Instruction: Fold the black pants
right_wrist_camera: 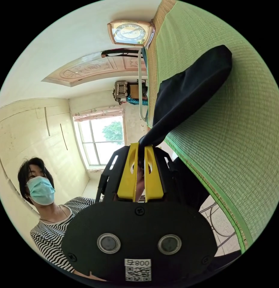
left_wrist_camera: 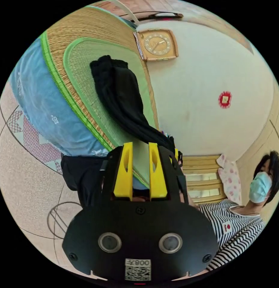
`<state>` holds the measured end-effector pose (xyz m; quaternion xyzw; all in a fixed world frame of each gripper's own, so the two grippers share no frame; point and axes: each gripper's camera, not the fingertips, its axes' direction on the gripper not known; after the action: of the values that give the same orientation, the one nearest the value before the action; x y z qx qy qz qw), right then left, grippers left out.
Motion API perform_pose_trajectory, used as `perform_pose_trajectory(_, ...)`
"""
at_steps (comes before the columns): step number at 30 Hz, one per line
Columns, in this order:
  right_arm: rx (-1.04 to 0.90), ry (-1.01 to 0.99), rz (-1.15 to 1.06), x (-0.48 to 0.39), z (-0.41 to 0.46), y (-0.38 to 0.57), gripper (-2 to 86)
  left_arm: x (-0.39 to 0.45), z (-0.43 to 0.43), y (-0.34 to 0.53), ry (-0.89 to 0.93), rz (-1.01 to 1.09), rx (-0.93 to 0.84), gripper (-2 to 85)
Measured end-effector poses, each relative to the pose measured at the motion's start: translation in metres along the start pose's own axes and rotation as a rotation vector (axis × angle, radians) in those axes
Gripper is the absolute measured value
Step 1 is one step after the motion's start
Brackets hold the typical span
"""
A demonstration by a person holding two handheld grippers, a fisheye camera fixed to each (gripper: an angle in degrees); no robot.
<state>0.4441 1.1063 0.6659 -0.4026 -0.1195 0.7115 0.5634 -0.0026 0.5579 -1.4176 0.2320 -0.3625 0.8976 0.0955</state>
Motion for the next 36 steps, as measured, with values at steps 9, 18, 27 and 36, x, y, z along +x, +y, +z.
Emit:
perform_pose_trajectory(9, 0.018, -0.008, -0.033, 0.012, 0.001, 0.002, 1.3, -0.044, -0.039, -0.041, 0.165, -0.193, 0.191, 13.3)
perform_pose_trajectory(18, 0.047, -0.038, -0.023, 0.052, -0.005, 0.026, 1.2, -0.019, -0.045, -0.089, 0.073, -0.221, 0.175, 11.6)
perform_pose_trajectory(27, 0.081, -0.05, -0.017, 0.097, -0.024, 0.067, 1.2, 0.058, -0.041, -0.11, 0.02, -0.152, 0.16, 7.7)
perform_pose_trajectory(36, 0.127, -0.107, -0.075, 0.128, -0.066, 0.147, 1.1, 0.187, -0.038, -0.097, 0.069, -0.031, 0.121, 7.2)
